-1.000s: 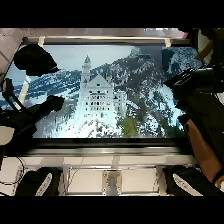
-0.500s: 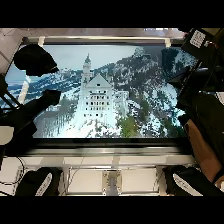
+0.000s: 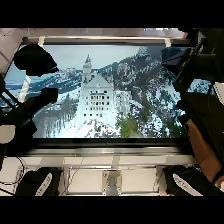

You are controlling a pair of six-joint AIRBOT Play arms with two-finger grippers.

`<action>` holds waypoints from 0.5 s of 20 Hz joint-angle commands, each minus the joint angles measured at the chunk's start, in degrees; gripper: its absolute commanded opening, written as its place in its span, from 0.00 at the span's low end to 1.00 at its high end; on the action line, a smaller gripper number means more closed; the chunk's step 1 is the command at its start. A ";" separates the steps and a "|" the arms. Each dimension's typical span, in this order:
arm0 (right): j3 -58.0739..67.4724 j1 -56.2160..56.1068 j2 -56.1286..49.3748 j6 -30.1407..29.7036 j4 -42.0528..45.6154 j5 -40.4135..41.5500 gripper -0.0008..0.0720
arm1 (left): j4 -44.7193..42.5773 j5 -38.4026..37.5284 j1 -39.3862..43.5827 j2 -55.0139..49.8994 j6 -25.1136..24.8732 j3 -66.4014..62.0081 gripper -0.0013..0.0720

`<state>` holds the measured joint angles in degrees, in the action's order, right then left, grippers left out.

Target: Fold the clothes and pants, and hang the long-sleeved shirts on hangers.

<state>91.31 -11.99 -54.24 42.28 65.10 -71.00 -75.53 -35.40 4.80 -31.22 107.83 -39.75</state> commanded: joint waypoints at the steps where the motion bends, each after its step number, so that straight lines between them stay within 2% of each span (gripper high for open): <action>1: 0.02 -0.02 -0.04 2.25 -6.12 2.71 0.04 | -4.04 0.24 -0.04 -1.01 -0.04 0.04 0.98; 2: 0.02 -0.02 -0.04 4.13 -6.38 2.64 0.04 | -4.42 0.24 -0.07 -1.44 -0.39 0.02 0.91; 4: 0.02 -0.02 -0.04 12.35 -6.36 2.67 0.04 | -12.31 0.26 -0.72 -1.92 -0.72 -0.02 0.59; 6: 0.04 -0.02 0.04 17.53 -6.51 2.67 0.04 | -23.89 0.04 -4.17 -1.86 -0.68 -0.52 0.58; 7: 0.11 -0.02 0.07 17.68 -6.49 2.69 0.04 | -28.83 -0.72 -7.30 -1.95 -0.66 -1.01 0.58; 8: 0.39 -0.02 0.02 17.66 -6.40 2.73 0.04 | -32.74 -1.79 -12.07 -2.12 -0.66 -1.51 0.58; 10: 0.39 -0.02 0.00 17.66 -6.40 4.74 0.05 | -35.06 -2.75 -24.68 -3.17 -0.70 -2.27 0.58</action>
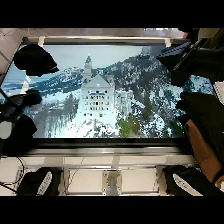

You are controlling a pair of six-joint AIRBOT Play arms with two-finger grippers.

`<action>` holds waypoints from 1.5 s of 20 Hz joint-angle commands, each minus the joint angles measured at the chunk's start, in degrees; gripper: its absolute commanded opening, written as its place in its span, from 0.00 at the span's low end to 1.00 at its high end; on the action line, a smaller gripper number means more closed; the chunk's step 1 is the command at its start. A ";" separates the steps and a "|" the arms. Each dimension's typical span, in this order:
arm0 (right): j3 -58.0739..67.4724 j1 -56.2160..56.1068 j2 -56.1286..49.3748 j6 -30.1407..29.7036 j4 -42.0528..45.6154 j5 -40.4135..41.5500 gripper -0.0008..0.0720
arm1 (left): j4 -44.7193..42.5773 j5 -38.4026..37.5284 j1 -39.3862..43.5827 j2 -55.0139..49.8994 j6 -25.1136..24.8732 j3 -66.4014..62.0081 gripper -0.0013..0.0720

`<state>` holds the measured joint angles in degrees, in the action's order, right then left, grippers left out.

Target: Fold the clothes and pants, and hang the long-sleeved shirts on hangers.

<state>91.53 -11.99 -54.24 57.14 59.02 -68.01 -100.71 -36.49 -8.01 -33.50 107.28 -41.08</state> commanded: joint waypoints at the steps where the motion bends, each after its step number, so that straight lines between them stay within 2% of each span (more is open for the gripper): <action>1: 0.15 -0.02 -0.11 2.82 -0.33 2.27 0.08 | -9.81 -1.44 -18.78 -1.77 -0.13 -0.96 0.59; 2: 0.11 -0.02 -0.26 3.56 -0.33 2.25 0.28 | -9.55 -1.46 -26.23 -3.08 -0.13 -0.96 0.59; 3: 0.11 -0.02 -0.61 5.55 -0.26 1.66 0.81 | -9.11 -1.38 -33.07 -4.96 -0.20 -0.96 0.59; 4: 0.11 -0.02 -1.09 6.82 -0.24 0.79 0.96 | -8.20 -1.14 -38.40 -7.21 -1.22 -0.96 0.60; 6: 0.11 -0.02 -2.51 8.24 -0.20 -1.01 0.96 | -2.34 1.51 -45.35 -12.83 -2.21 -0.96 0.60; 7: 0.11 -0.02 -3.34 8.24 -0.15 -1.57 0.95 | 1.57 3.63 -46.82 -15.61 -4.13 -1.07 0.66; 8: 0.11 -0.02 -4.33 8.24 -0.13 -1.68 0.95 | 5.46 4.20 -47.36 -18.84 -5.86 -2.19 0.75; 10: 0.11 -0.02 -6.36 8.26 -0.13 -1.60 0.95 | 6.88 4.17 -47.32 -25.22 -6.16 -6.16 0.94; 13: 0.11 -0.02 -9.77 8.46 -0.09 -1.53 0.95 | 6.91 2.75 -47.65 -33.86 -6.12 -13.51 0.94; 17: 0.11 -0.02 -13.25 11.10 0.39 -1.36 0.95 | 6.84 1.25 -47.67 -40.44 -6.14 -20.52 0.94; 19: 0.11 -0.02 -14.03 12.98 1.36 -1.25 0.95 | 6.45 0.90 -48.15 -42.21 -6.14 -21.31 0.93; 24: 0.11 -0.02 -14.14 13.09 1.38 0.48 0.95 | 6.49 -2.32 -49.55 -49.13 -6.14 -21.31 0.93; 25: 0.13 -0.02 -14.14 13.68 1.38 1.22 0.95 | 6.51 -2.40 -49.53 -50.66 -6.14 -21.31 0.88; 26: 0.13 -0.02 -14.14 14.53 1.36 1.92 0.95 | 6.82 -2.40 -49.40 -51.63 -6.14 -21.31 0.62; 27: 0.17 -0.02 -14.12 14.93 1.36 2.10 0.95 | 8.11 -2.40 -49.13 -51.82 -6.14 -21.31 0.06; 28: 0.61 -0.02 -14.14 15.41 1.46 1.77 0.95 | 10.29 -2.67 -48.68 -51.25 -6.38 -21.38 0.03; 30: 3.15 0.00 -14.08 15.47 4.13 -0.35 0.95 | 15.98 -4.44 -46.60 -48.74 -10.78 -22.53 0.02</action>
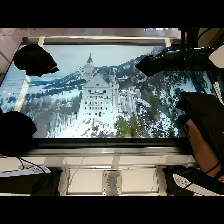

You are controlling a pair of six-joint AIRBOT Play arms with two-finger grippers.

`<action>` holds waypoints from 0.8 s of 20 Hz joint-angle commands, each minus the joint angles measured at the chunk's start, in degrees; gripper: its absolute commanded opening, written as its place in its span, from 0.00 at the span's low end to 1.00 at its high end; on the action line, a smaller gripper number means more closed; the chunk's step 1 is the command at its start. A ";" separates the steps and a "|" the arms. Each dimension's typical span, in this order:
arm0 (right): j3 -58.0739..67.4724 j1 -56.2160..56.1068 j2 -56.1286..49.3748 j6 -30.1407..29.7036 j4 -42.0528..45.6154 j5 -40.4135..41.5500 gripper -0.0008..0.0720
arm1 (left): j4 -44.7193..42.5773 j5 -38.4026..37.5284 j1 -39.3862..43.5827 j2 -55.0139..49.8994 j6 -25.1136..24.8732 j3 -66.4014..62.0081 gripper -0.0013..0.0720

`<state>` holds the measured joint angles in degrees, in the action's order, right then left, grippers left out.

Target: Fold the clothes and pants, and hang the long-sleeved shirts on hangers.

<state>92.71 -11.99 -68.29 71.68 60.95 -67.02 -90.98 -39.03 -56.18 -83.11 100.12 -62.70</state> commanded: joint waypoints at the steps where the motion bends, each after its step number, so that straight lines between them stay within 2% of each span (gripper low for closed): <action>1: 4.09 0.00 -0.02 0.96 4.37 -4.00 0.95 | 11.02 -3.43 3.37 2.91 -7.45 -2.21 0.02; 2: 6.95 0.00 -0.02 0.98 7.56 -8.20 0.90 | 17.07 -4.96 5.60 5.44 -11.54 -3.67 0.02; 4: 13.00 0.00 0.09 0.98 14.84 -18.49 0.67 | 32.28 -7.21 11.06 11.23 -19.04 -6.05 0.03; 5: 15.80 0.00 0.35 0.96 19.54 -23.52 0.60 | 41.68 -7.13 14.75 14.40 -22.82 -6.29 0.02; 7: 19.52 0.15 1.25 0.87 29.40 -30.08 0.60 | 55.56 -7.17 23.54 18.75 -29.20 -6.29 0.02; 8: 20.59 0.85 1.86 0.68 32.74 -31.69 0.60 | 59.10 -7.17 29.57 19.98 -30.58 -6.29 0.02; 12: 21.44 9.92 3.87 0.66 35.69 -32.09 0.60 | 59.21 -11.04 58.49 18.05 -30.56 -6.19 0.03; 16: 21.42 19.12 3.23 0.68 34.77 -31.95 0.60 | 54.10 -11.39 85.61 9.16 -30.51 -6.19 0.03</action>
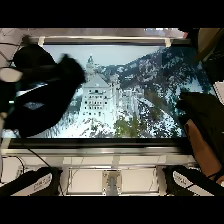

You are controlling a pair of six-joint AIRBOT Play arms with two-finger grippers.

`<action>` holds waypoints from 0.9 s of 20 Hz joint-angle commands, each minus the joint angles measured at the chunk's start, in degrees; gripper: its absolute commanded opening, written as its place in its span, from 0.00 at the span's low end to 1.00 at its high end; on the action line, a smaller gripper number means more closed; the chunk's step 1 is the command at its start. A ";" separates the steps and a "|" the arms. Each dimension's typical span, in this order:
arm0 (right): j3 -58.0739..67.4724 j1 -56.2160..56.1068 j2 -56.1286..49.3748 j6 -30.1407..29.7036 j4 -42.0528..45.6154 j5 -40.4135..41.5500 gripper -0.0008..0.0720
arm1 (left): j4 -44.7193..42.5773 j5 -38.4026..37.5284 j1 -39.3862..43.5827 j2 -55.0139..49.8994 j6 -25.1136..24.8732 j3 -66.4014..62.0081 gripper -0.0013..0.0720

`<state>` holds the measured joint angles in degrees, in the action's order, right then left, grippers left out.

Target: Fold the clothes and pants, and hang the long-sleeved shirts on hangers.

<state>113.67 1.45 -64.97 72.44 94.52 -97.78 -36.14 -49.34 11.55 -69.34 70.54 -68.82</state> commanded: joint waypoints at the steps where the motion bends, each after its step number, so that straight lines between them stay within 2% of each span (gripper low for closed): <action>1: 0.33 7.23 -0.37 -0.09 0.90 -1.11 0.60 | -0.76 -1.05 22.38 -7.10 -0.98 -0.07 0.03; 2: 0.22 8.33 -0.68 -0.09 0.28 -0.87 0.60 | -1.38 -0.94 25.86 -9.57 -0.98 -0.09 0.03; 3: -0.04 9.16 -1.03 -0.04 -1.22 0.11 0.60 | -1.92 -0.35 27.39 -11.32 -0.98 -0.15 0.20; 4: -0.20 9.73 -1.51 -0.04 -3.10 0.83 0.60 | -2.01 0.37 26.91 -12.11 -0.96 -0.20 0.67; 5: -0.37 10.08 -2.19 -0.04 -5.14 1.22 0.60 | -1.97 0.61 24.41 -11.91 -0.90 -0.57 0.94; 8: -6.19 10.14 -2.91 0.17 -7.17 0.74 0.60 | -2.64 -4.28 7.52 -7.72 1.68 -1.55 0.93; 9: -10.51 10.25 -2.73 0.17 -7.23 0.24 0.60 | -5.57 -9.07 0.44 -5.97 3.34 -1.53 0.83; 10: -16.17 10.78 -2.23 0.20 -8.20 0.79 0.60 | -10.99 -15.82 -7.19 -4.09 5.07 -1.36 0.79; 12: -30.60 13.29 0.57 0.17 -12.13 6.29 0.60 | -23.15 -28.15 -20.48 0.50 7.26 2.01 0.79; 14: -44.46 16.61 5.70 0.42 -17.53 13.53 0.60 | -27.87 -28.30 -31.80 9.18 6.97 13.84 0.79; 16: -56.72 19.80 12.92 -0.17 -26.49 20.55 0.60 | -26.01 -23.74 -41.09 19.39 7.02 28.28 0.79; 18: -64.43 20.50 19.43 -1.62 -34.36 26.56 0.60 | -23.37 -18.12 -46.18 26.71 7.74 38.64 0.79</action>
<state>62.87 19.55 -53.47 72.40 72.40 -81.49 -58.83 -71.33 -23.81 -53.10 77.10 -44.34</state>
